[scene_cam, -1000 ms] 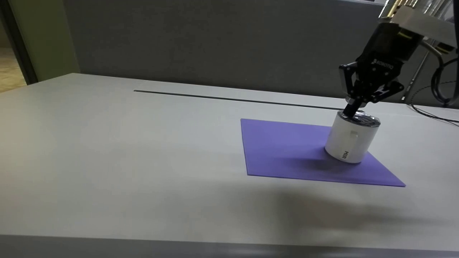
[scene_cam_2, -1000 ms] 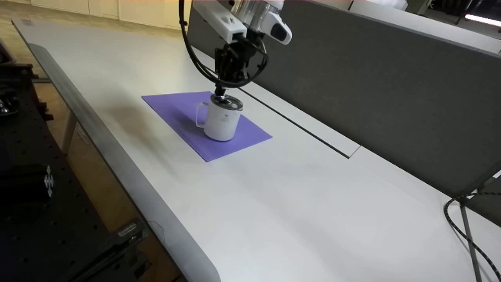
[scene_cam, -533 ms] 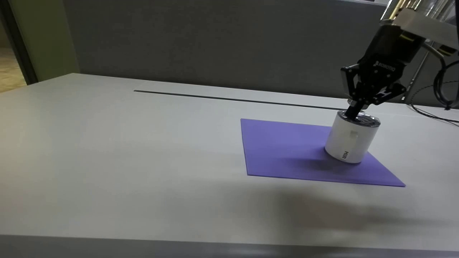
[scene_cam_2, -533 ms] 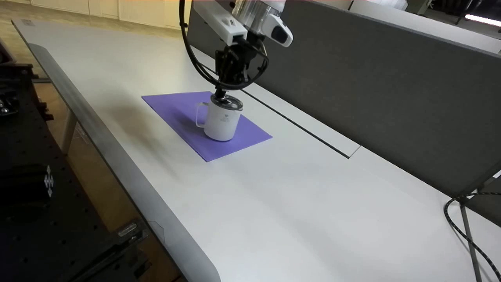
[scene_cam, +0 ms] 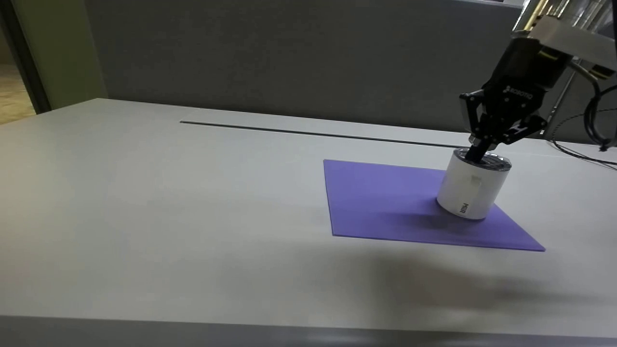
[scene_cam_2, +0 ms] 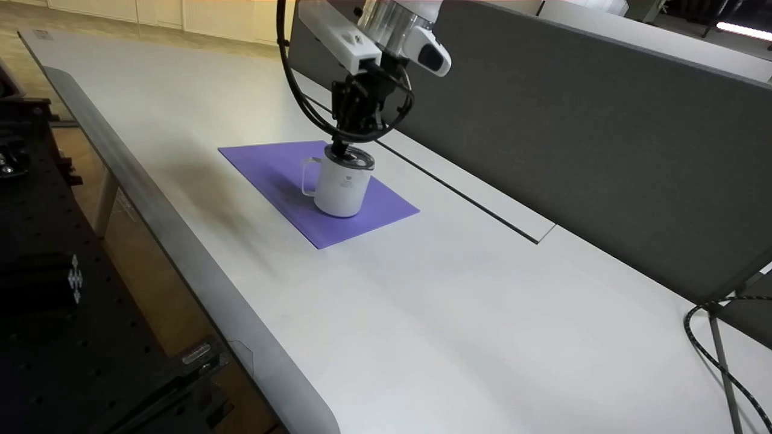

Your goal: Open the black slider on the lid of the cup

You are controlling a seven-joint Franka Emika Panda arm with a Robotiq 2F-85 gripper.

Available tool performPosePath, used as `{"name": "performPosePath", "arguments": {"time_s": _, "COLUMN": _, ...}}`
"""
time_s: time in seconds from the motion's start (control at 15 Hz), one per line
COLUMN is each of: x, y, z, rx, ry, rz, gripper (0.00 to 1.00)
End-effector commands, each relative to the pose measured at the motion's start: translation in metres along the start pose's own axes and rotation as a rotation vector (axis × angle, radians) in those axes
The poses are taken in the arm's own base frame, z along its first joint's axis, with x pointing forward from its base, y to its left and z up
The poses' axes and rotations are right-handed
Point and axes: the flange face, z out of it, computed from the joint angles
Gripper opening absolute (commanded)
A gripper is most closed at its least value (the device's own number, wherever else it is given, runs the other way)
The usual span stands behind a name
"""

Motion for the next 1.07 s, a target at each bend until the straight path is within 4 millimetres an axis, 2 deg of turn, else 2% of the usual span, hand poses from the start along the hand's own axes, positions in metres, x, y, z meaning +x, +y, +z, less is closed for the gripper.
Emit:
{"name": "performPosePath", "arguments": {"time_s": 0.0, "x": 0.007, "y": 0.012, "z": -0.001, "rx": -0.021, "ry": -0.003, "rz": 0.012, "gripper": 0.0}}
{"name": "performPosePath", "arguments": {"time_s": 0.27, "x": 0.009, "y": 0.017, "z": -0.003, "rx": -0.027, "ry": -0.005, "rz": 0.014, "gripper": 0.0}}
{"name": "performPosePath", "arguments": {"time_s": 0.53, "x": 0.012, "y": 0.012, "z": -0.008, "rx": 0.001, "ry": -0.024, "rz": 0.023, "gripper": 0.0}}
{"name": "performPosePath", "arguments": {"time_s": 0.87, "x": 0.017, "y": 0.004, "z": -0.036, "rx": 0.006, "ry": -0.06, "rz": 0.028, "gripper": 0.0}}
{"name": "performPosePath", "arguments": {"time_s": 1.0, "x": 0.018, "y": 0.006, "z": -0.057, "rx": -0.049, "ry": -0.082, "rz": 0.028, "gripper": 0.0}}
